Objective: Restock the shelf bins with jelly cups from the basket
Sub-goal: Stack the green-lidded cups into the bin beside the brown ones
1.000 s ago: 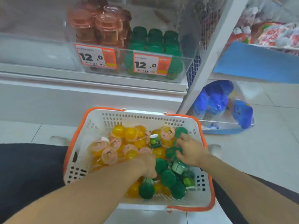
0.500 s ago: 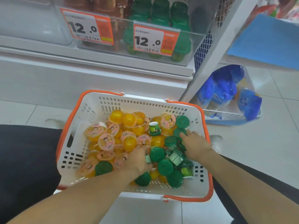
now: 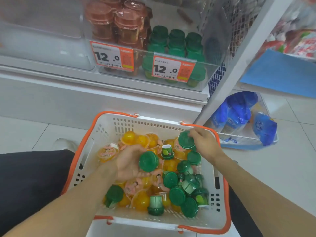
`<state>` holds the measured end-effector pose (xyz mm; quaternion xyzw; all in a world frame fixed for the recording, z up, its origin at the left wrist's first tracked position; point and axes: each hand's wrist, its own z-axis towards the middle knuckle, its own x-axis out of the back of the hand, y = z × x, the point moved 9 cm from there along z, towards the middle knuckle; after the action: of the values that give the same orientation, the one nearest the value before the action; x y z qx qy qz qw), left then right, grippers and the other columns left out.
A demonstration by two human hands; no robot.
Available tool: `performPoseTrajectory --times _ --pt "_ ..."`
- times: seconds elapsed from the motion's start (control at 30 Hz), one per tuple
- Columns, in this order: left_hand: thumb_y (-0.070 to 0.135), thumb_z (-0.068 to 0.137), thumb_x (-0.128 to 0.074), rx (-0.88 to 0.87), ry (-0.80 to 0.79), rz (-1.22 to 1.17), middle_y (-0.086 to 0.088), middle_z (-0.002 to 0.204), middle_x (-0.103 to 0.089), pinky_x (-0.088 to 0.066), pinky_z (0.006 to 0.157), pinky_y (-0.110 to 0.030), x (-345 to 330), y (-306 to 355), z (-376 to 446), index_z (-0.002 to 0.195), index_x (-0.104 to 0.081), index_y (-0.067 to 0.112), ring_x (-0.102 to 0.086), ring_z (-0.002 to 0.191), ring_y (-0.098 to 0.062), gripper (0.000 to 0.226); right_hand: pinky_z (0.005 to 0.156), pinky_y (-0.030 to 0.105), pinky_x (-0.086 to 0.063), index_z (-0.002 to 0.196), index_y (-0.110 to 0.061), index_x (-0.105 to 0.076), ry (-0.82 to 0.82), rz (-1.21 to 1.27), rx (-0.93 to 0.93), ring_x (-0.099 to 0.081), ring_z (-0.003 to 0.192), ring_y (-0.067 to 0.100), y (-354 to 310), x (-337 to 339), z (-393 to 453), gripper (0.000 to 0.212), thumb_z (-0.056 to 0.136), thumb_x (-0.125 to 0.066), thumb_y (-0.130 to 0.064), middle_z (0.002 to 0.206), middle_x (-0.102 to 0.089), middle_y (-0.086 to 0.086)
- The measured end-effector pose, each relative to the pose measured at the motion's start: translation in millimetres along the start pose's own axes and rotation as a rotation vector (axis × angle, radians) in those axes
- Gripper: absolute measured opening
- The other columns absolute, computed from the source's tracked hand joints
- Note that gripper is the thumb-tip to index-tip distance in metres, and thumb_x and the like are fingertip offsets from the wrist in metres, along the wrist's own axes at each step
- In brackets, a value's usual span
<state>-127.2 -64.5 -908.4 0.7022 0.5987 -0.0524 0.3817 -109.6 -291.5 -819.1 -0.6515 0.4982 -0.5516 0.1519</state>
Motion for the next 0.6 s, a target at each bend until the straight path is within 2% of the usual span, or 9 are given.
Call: performPoseTrajectory --times 0.03,0.1,0.17,0.27,0.37,0.4,0.47,0.53,0.6 --pt "0.026 0.084 -0.053 -0.014 -0.045 -0.098 -0.02 0.096 -0.064 -0.054 0.071 -0.041 -5.8 7.0 -5.0 0.109 -0.057 0.003 -0.064 0.079 -0.035 0.034 0.065 0.034 -0.044 0.092 -0.018 -0.062 -0.025 0.209 -0.096 -0.054 0.074 0.02 -8.6 -6.9 -3.9 0.018 0.098 -0.047 -0.026 0.091 -0.061 0.006" --pt "0.028 0.076 -0.049 -0.034 -0.16 -0.186 -0.02 0.088 -0.059 -0.051 0.074 -0.043 -22.7 22.0 -15.1 0.097 -0.057 0.001 -0.06 0.077 -0.036 0.035 0.055 0.032 -0.04 0.094 -0.014 -0.058 -0.098 0.509 -0.203 -0.055 0.069 0.021 -32.0 -23.4 -13.7 0.018 0.1 -0.045 -0.025 0.09 -0.059 0.009" --pt "0.034 0.075 -0.052 -0.036 -0.337 -0.15 -0.02 0.082 -0.057 -0.051 0.075 -0.043 -48.8 37.7 -29.1 0.091 -0.057 0.0 -0.059 0.077 -0.036 0.038 0.053 0.031 -0.037 0.1 -0.01 -0.057 -0.225 0.643 -0.212 -0.059 0.068 0.021 -61.5 -35.2 -19.5 0.02 0.1 -0.044 -0.024 0.093 -0.061 0.01" --pt "0.045 0.085 -0.049 -0.074 -0.501 0.084 -0.019 0.069 -0.057 -0.048 0.066 -0.037 -89.0 68.4 -55.2 0.1 -0.056 -0.001 -0.061 0.067 -0.034 0.049 0.051 0.028 -0.033 0.109 -0.01 -0.058 -0.434 0.719 -0.155 -0.053 0.063 0.021 -115.6 -31.9 -24.3 0.023 0.099 -0.043 -0.025 0.093 -0.06 0.013" --pt "0.055 0.09 -0.046 -0.144 -0.462 0.28 -0.019 0.065 -0.057 -0.045 0.061 -0.037 -122.6 114.0 -82.6 0.109 -0.059 -0.003 -0.061 0.062 -0.033 0.063 0.045 0.026 -0.039 0.115 -0.011 -0.059 -0.443 0.726 -0.077 -0.056 0.056 0.02 -165.7 -2.0 -26.3 0.025 0.101 -0.043 -0.022 0.087 -0.064 0.009" --pt "0.06 0.088 -0.048 -0.171 -0.427 0.329 -0.019 0.065 -0.057 -0.045 0.06 -0.037 -130.5 129.9 -90.3 0.11 -0.061 -0.004 -0.061 0.062 -0.033 0.068 0.047 0.027 -0.044 0.117 -0.01 -0.06 -0.433 0.724 -0.055 -0.062 0.058 0.021 -178.5 8.2 -27.5 0.025 0.102 -0.043 -0.022 0.091 -0.066 0.009" --pt "0.066 0.084 -0.052 -0.201 -0.377 0.42 -0.017 0.067 -0.06 -0.048 0.058 -0.036 -143.8 155.7 -102.9 0.113 -0.061 -0.004 -0.062 0.063 -0.034 0.076 0.059 0.033 -0.053 0.118 -0.007 -0.063 -0.404 0.694 -0.016 -0.069 0.074 0.029 -196.1 26.2 -28.9 0.028 0.102 -0.044 -0.021 0.102 -0.071 0.014" --pt "0.063 0.082 -0.057 -0.242 -0.307 0.5 -0.016 0.068 -0.061 -0.051 0.056 -0.036 -152.0 174.5 -110.3 0.116 -0.059 0.0 -0.063 0.064 -0.035 0.071 0.071 0.038 -0.058 0.119 -0.003 -0.063 -0.323 0.713 0.014 -0.069 0.084 0.03 -203.6 41.9 -26.2 0.029 0.102 -0.046 -0.02 0.106 -0.072 0.017" --pt "0.054 0.081 -0.067 -0.319 -0.212 0.536 -0.016 0.069 -0.062 -0.052 0.056 -0.037 -154.5 189.4 -115.1 0.111 -0.059 0.005 -0.062 0.062 -0.035 0.058 0.07 0.038 -0.059 0.116 -0.003 -0.065 -0.232 0.764 0.025 -0.068 0.083 0.026 -205.5 49.6 -22.9 0.026 0.1 -0.049 -0.017 0.102 -0.072 0.014"
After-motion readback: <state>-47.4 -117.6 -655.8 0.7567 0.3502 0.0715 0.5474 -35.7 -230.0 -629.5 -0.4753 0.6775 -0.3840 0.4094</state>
